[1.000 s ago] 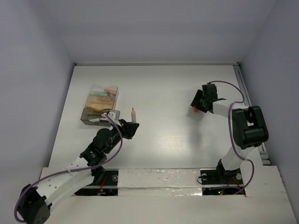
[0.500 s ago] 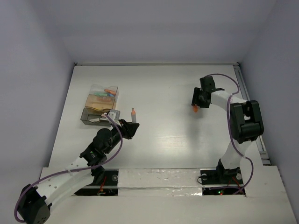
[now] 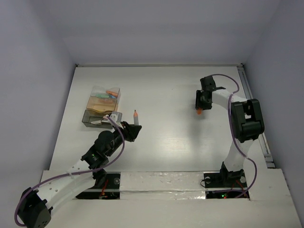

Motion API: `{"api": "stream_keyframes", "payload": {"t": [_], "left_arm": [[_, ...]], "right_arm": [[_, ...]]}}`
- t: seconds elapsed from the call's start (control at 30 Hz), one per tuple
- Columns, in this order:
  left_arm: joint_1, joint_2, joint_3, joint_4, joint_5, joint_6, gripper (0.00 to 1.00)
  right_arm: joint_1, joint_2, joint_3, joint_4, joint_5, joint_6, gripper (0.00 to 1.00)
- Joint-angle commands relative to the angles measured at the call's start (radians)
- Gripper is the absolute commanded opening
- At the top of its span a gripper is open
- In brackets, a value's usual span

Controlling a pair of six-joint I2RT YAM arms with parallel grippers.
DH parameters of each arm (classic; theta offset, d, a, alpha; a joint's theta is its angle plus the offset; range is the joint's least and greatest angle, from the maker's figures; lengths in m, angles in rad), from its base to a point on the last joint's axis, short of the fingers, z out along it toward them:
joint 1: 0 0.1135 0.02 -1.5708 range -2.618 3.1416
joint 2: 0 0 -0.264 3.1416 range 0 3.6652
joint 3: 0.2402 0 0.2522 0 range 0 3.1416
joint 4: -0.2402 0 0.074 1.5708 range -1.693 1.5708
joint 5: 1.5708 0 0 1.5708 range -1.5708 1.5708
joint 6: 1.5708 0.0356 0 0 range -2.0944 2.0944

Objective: Sort the stationery into containers
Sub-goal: Close the pen cap on the pen.

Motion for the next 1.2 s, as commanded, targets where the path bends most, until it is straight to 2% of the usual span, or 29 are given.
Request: {"api": "stream_keyframes", "payload": {"t": [0.0, 0.13, 0.3, 0.33, 0.47, 0.53, 0.63, 0.93, 1.17], "left_arm": [[0.003, -0.001, -0.008, 0.057, 0.013, 0.013, 0.0], [0.003, 0.001, -0.008, 0.057, 0.013, 0.013, 0.0], [0.003, 0.01, -0.008, 0.062, 0.012, 0.013, 0.0], [0.003, 0.014, -0.008, 0.064, 0.015, 0.013, 0.0], [0.003, 0.022, -0.015, 0.088, 0.038, 0.014, 0.0], [0.003, 0.034, -0.018, 0.111, 0.049, 0.016, 0.0], [0.003, 0.068, -0.017, 0.125, 0.049, 0.016, 0.0], [0.003, 0.134, -0.015, 0.153, 0.05, 0.022, 0.0], [0.003, 0.132, -0.023, 0.171, 0.049, 0.024, 0.0]], "right_arm": [[0.027, 0.033, 0.042, -0.057, 0.032, -0.019, 0.45], [0.028, 0.036, 0.045, -0.066, 0.052, -0.016, 0.37], [0.037, 0.007, 0.033, -0.044, 0.046, 0.008, 0.14], [0.037, -0.014, 0.028, -0.038, 0.039, 0.014, 0.12], [0.067, -0.118, -0.012, 0.076, -0.055, 0.037, 0.09], [0.112, -0.167, -0.049, 0.141, -0.148, 0.076, 0.06], [0.205, -0.235, -0.079, 0.267, -0.184, 0.157, 0.06], [0.487, -0.202, 0.014, 0.548, -0.12, 0.329, 0.05], [0.566, -0.157, 0.078, 0.652, -0.104, 0.355, 0.05]]}}
